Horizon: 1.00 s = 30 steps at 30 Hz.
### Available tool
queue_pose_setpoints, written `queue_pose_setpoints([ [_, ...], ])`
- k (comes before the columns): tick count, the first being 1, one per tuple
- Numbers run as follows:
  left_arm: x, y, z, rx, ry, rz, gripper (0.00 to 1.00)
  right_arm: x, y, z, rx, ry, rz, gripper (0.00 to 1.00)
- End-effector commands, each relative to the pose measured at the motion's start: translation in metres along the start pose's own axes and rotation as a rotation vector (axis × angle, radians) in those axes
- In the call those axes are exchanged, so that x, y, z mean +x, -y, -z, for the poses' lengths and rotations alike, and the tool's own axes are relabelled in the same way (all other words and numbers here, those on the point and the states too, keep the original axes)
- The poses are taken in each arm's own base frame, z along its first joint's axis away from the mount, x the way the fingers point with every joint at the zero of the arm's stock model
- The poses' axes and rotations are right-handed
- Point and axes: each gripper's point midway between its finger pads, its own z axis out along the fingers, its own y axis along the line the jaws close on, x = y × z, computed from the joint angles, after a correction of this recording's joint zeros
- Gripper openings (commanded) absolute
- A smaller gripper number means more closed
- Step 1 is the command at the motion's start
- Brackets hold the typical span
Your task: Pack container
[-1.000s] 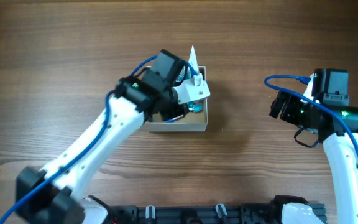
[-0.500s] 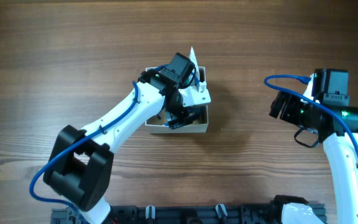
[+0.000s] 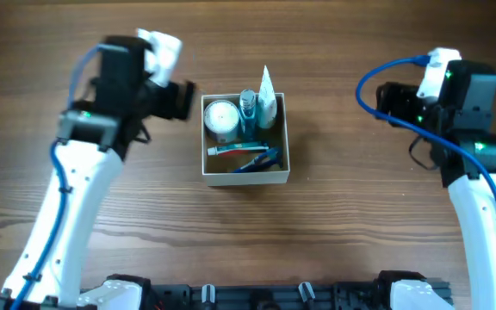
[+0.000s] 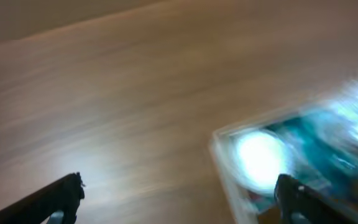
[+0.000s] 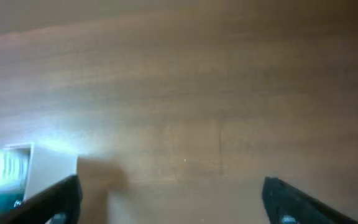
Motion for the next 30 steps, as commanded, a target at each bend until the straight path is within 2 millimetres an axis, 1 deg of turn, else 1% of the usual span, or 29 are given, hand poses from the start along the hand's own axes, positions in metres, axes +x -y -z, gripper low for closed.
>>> queue_pose_setpoints([
  [1,0.011,-0.038,-0.014,0.007,-0.034,0.237,1.00,-0.008,-0.001,-0.039,0.022,0.005,0.040,1.00],
  [2,0.015,-0.042,-0.014,0.002,-0.048,0.249,1.00,-0.015,0.002,-0.047,0.038,0.033,0.040,1.00],
  [3,0.015,-0.043,-0.014,0.001,-0.047,0.250,1.00,-0.016,0.002,-0.047,0.037,0.038,0.041,1.00],
  [4,0.010,-0.044,-0.015,-0.001,-0.027,0.242,1.00,-0.018,0.001,-0.045,0.035,0.046,0.046,1.00],
  [6,0.010,-0.045,-0.013,-0.004,-0.028,0.240,1.00,-0.017,0.000,-0.036,0.026,0.043,0.056,1.00],
  [8,0.012,-0.039,-0.005,0.024,-0.031,0.241,1.00,-0.015,-0.001,-0.015,0.027,0.040,0.056,1.00],
  [9,0.011,-0.034,0.000,0.047,-0.026,0.240,1.00,-0.013,-0.001,0.000,0.026,0.043,0.056,1.00],
  [10,0.012,-0.028,0.009,0.076,-0.023,0.238,1.00,-0.011,-0.001,0.019,0.026,0.058,0.054,1.00],
  [11,0.015,-0.019,0.016,0.114,-0.017,0.206,1.00,-0.009,-0.002,0.031,0.024,0.075,0.048,1.00],
  [12,0.019,-0.014,0.020,0.130,-0.012,0.191,1.00,-0.006,-0.002,0.040,0.024,0.092,0.038,1.00],
  [13,0.030,-0.008,0.028,0.138,-0.003,0.173,1.00,0.002,-0.001,0.057,0.020,0.130,0.020,1.00],
  [14,0.045,-0.003,0.035,0.138,0.015,0.169,1.00,0.014,-0.001,0.074,0.014,0.167,-0.002,1.00],
  [16,0.071,0.003,0.052,0.135,0.064,0.169,1.00,0.037,0.000,0.092,0.007,0.214,-0.026,1.00],
  [17,0.084,0.006,0.062,0.132,0.091,0.175,1.00,0.053,0.002,0.100,0.006,0.228,-0.028,1.00],
  [18,0.099,0.011,0.078,0.128,0.140,0.193,1.00,0.074,0.003,0.110,0.004,0.237,-0.038,1.00],
  [19,0.106,0.010,0.087,0.114,0.168,0.216,1.00,0.083,0.004,0.115,0.003,0.238,-0.047,1.00],
  [20,0.116,0.008,0.099,0.085,0.213,0.267,1.00,0.097,0.005,0.121,0.002,0.237,-0.054,1.00],
  [21,0.128,0.005,0.110,0.053,0.260,0.307,1.00,0.103,0.005,0.124,0.002,0.239,-0.054,1.00],
  [23,0.136,0.003,0.119,0.028,0.299,0.304,1.00,0.106,0.005,0.126,0.002,0.233,-0.054,1.00],
  [24,0.136,0.003,0.123,0.028,0.317,0.301,1.00,0.108,0.005,0.125,0.003,0.223,-0.054,1.00],
  [30,0.140,0.004,0.124,0.028,0.307,0.303,1.00,0.116,0.006,0.120,0.009,0.179,-0.054,1.00],
])
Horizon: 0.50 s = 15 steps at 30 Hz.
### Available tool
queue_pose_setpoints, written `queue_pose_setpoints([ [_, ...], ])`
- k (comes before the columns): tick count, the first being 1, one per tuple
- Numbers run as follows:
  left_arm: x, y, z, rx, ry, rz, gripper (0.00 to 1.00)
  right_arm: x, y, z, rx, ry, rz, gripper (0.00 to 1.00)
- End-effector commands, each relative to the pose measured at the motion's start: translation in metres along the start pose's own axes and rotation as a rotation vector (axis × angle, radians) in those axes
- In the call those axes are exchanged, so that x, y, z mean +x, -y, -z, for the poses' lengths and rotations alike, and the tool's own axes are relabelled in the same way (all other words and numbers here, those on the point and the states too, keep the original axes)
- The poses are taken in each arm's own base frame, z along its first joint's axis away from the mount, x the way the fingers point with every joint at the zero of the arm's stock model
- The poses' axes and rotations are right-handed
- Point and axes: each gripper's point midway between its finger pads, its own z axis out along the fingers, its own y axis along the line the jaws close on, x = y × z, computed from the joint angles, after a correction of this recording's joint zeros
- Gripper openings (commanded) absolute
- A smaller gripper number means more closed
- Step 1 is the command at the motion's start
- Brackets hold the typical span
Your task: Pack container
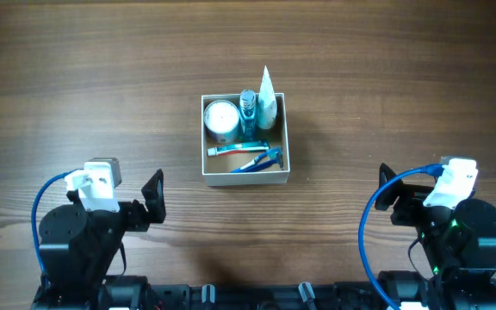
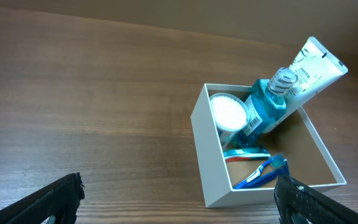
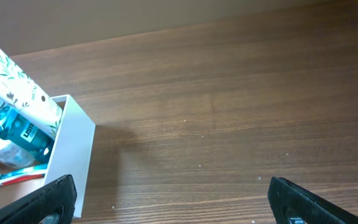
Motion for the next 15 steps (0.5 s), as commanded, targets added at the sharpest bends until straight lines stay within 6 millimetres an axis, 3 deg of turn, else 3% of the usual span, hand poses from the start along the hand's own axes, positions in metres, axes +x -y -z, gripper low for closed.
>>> queue_pose_setpoints([
  [1,0.006,-0.002,-0.001,-0.011,-0.015,0.017,1.00,0.005,0.003,-0.002,0.017,-0.022,-0.009,1.00],
  [8,0.006,-0.002,-0.001,-0.011,-0.015,0.017,1.00,0.005,0.003,-0.002,0.017,-0.020,-0.010,1.00],
  [13,0.006,-0.002,-0.001,-0.011,-0.015,0.017,1.00,0.001,0.002,0.019,0.003,0.080,0.002,1.00],
  [15,0.006,-0.002,-0.001,-0.011,-0.015,0.017,1.00,0.012,0.003,0.023,-0.006,0.125,0.004,1.00],
])
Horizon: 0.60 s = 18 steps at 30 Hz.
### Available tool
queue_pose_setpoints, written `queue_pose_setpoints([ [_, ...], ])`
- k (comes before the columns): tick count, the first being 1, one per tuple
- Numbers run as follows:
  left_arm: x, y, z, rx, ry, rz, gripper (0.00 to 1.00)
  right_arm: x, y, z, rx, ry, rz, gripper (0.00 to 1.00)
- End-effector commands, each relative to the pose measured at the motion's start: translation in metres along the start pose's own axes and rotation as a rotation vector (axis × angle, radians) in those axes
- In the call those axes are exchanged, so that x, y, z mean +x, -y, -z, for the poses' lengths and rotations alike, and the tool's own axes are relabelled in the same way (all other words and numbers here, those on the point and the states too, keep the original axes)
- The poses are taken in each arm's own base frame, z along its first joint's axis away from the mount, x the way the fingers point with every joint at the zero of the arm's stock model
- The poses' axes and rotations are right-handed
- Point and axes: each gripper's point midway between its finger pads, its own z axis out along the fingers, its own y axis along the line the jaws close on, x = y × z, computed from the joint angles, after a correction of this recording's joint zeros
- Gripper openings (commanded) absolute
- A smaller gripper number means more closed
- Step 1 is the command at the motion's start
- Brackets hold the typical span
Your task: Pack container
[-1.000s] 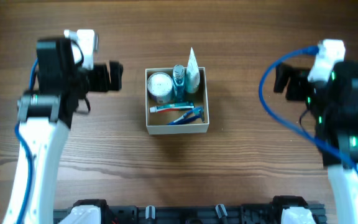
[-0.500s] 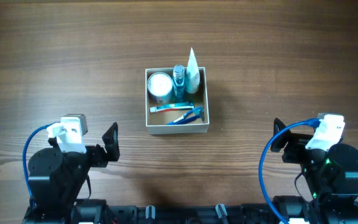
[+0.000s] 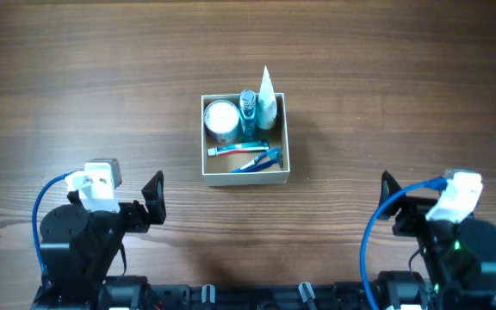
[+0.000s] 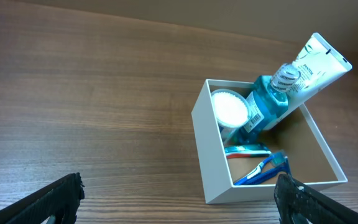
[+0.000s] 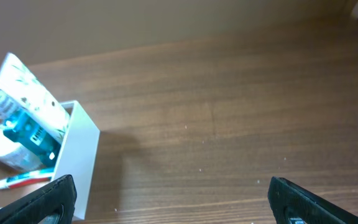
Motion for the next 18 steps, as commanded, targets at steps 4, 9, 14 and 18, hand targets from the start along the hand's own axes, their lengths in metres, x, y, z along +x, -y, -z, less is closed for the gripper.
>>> queue_pose_setpoints([
  [4,0.003,-0.001,-0.001,-0.006,-0.003,0.008,1.00,0.037,-0.009,-0.017,-0.102,0.148,0.012,1.00],
  [9,0.003,-0.001,-0.001,-0.006,-0.004,0.008,1.00,0.004,-0.023,-0.044,-0.171,0.444,0.108,1.00],
  [14,0.003,-0.001,-0.001,-0.006,-0.003,0.008,1.00,0.037,-0.019,-0.074,-0.146,0.448,0.224,1.00],
  [18,0.003,-0.001,-0.001,-0.006,-0.003,0.008,1.00,0.042,-0.018,-0.076,-0.140,0.426,0.214,1.00],
])
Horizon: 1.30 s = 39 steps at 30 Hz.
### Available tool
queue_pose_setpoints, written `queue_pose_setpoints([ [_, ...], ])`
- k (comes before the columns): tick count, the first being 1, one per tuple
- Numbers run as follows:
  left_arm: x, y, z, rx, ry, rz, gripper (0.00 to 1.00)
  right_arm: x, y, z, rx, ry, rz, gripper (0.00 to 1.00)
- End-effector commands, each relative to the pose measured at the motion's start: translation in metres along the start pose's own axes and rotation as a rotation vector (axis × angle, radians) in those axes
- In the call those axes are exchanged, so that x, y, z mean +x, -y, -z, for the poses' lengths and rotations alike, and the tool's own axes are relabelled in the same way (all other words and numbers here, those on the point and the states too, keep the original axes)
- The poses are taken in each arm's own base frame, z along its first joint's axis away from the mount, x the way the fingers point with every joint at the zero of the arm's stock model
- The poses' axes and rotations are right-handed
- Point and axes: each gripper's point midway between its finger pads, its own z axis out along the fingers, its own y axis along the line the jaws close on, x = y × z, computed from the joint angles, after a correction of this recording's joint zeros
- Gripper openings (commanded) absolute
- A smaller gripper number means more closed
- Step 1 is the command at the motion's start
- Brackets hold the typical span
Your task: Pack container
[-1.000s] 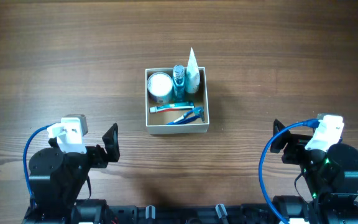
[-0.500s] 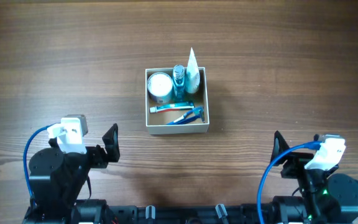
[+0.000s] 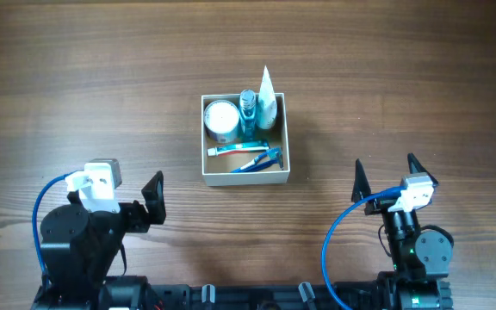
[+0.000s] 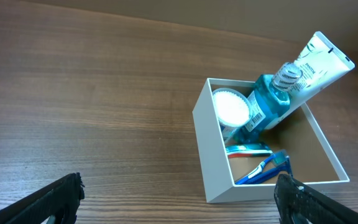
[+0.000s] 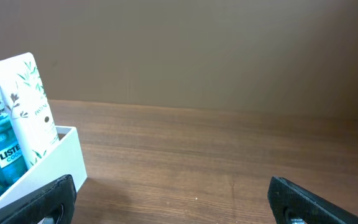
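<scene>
A white open box (image 3: pixel 283 138) stands mid-table, holding a white round jar (image 3: pixel 221 118), a blue mouthwash bottle (image 3: pixel 247 110), a white tube (image 3: pixel 267 93), a toothpaste tube (image 3: pixel 235 149) and a blue toothbrush (image 3: pixel 257 160). In the left wrist view the box (image 4: pixel 213 162) sits right of centre; in the right wrist view only its corner (image 5: pixel 61 158), the bottle and the tube (image 5: pixel 27 109) show at the left. My left gripper (image 3: pixel 153 200) is folded back at the front left, open and empty. My right gripper (image 3: pixel 384 174) is at the front right, open and empty.
The box stands on a bare brown wooden table (image 3: pixel 403 77). Both arm bases with blue cables (image 3: pixel 343 232) sit at the front edge.
My right arm has folded lower at the front right; its camera now looks level across the table instead of down. The left arm and the box's contents are unchanged.
Both arms were stretched out beside the box, the left gripper right at its left wall, jaws open. Then both were back at the front edge, away from the box. The right arm has since tucked in further. The box's contents stayed the same throughout.
</scene>
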Motion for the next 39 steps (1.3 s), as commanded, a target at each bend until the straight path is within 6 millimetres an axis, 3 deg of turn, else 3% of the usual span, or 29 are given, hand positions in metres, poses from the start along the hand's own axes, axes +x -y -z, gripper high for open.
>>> queue_pose_setpoints([
  [1,0.002,0.000,-0.001,-0.002,0.000,0.007,1.00,-0.002,-0.003,0.000,-0.013,0.011,0.021,1.00],
  [17,0.003,-0.001,-0.001,-0.002,-0.003,0.008,1.00,-0.001,-0.003,0.000,-0.013,0.005,0.021,1.00],
  [19,0.009,-0.008,0.001,-0.043,-0.019,-0.009,1.00,-0.001,-0.003,0.000,-0.013,0.005,0.020,1.00],
  [21,0.032,-0.009,0.001,-0.034,-0.046,-0.013,1.00,-0.001,-0.003,0.000,-0.013,0.005,0.021,1.00],
  [23,0.055,-0.007,-0.010,0.002,0.002,-0.036,1.00,-0.001,-0.003,0.000,-0.013,0.005,0.020,1.00],
  [24,0.056,-0.008,-0.017,0.011,0.063,-0.048,1.00,-0.001,-0.003,0.000,-0.013,0.005,0.020,1.00],
  [28,0.020,-0.005,-0.038,0.027,0.428,-0.185,1.00,-0.001,-0.003,0.000,-0.013,0.005,0.020,1.00],
  [31,0.012,-0.004,-0.045,0.015,0.579,-0.284,1.00,-0.001,-0.003,0.000,-0.013,0.005,0.020,1.00],
  [35,0.024,-0.007,-0.053,-0.007,0.530,-0.355,1.00,-0.001,-0.003,0.000,-0.013,0.005,0.021,1.00],
  [37,0.045,-0.009,-0.064,0.010,0.431,-0.331,1.00,-0.001,-0.003,0.000,-0.013,0.005,0.020,1.00],
  [39,0.050,-0.010,-0.067,0.028,0.405,-0.260,1.00,-0.001,-0.003,0.000,-0.013,0.005,0.020,1.00],
])
